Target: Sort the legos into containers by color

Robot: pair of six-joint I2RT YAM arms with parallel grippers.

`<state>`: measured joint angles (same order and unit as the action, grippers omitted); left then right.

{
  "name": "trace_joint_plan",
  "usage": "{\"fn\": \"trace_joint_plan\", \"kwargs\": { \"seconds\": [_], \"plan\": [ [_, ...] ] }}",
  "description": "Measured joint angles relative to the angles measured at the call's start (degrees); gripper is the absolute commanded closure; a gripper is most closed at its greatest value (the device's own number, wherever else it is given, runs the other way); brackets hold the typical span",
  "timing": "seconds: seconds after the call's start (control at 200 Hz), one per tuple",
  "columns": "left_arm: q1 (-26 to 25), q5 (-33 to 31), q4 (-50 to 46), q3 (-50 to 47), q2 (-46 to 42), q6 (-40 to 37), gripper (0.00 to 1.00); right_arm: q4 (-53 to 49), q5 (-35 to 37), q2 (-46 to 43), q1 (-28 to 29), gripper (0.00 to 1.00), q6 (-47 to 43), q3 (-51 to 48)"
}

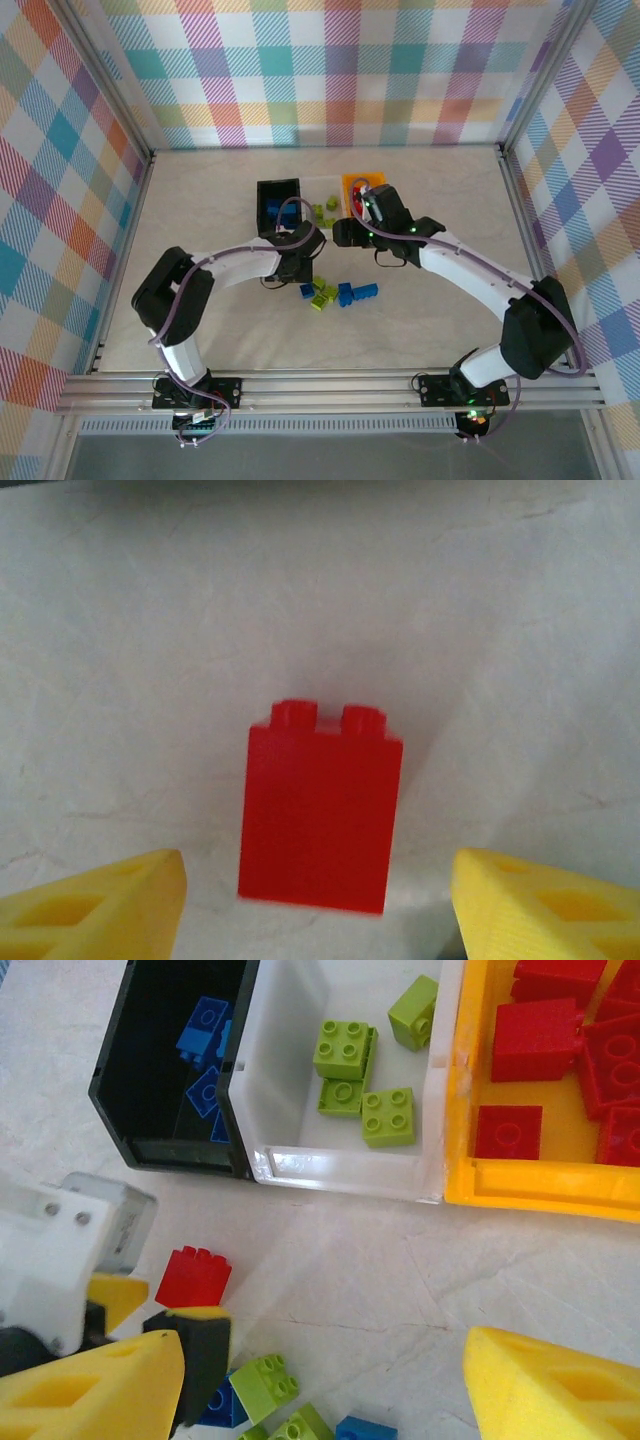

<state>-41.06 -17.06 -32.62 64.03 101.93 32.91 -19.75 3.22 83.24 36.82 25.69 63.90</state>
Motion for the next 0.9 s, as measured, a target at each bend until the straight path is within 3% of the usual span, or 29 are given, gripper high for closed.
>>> {"fn": "trace_joint_plan", "kwargs": {
  "seconds": [0.4,0.595,0.755,0.9],
  "plan": [
    [0.74,-1.03,1.46,1.16,3.58,-1.99,0.69,0.68,1.36,-3.37,0.00,0.25,0.31,-2.99],
    [0.57,-0.09,1.03,2.27,3.15,-2.58,0.75,0.28,3.52,-4.96,-0.98,0.25,1.27,-4.20],
    [-1.49,2.05,-0.42,6.34,-0.33,-2.51,0.75,-0.59,4.79,-4.24,-8.55,0.28,2.86,-4.13],
    [-4.55,3.98,-0.87,13.88,-2.71,-2.54,0.75,-0.98,5.55,2.62,-17.97,0.32,3.93,-2.36]
  ]
}}
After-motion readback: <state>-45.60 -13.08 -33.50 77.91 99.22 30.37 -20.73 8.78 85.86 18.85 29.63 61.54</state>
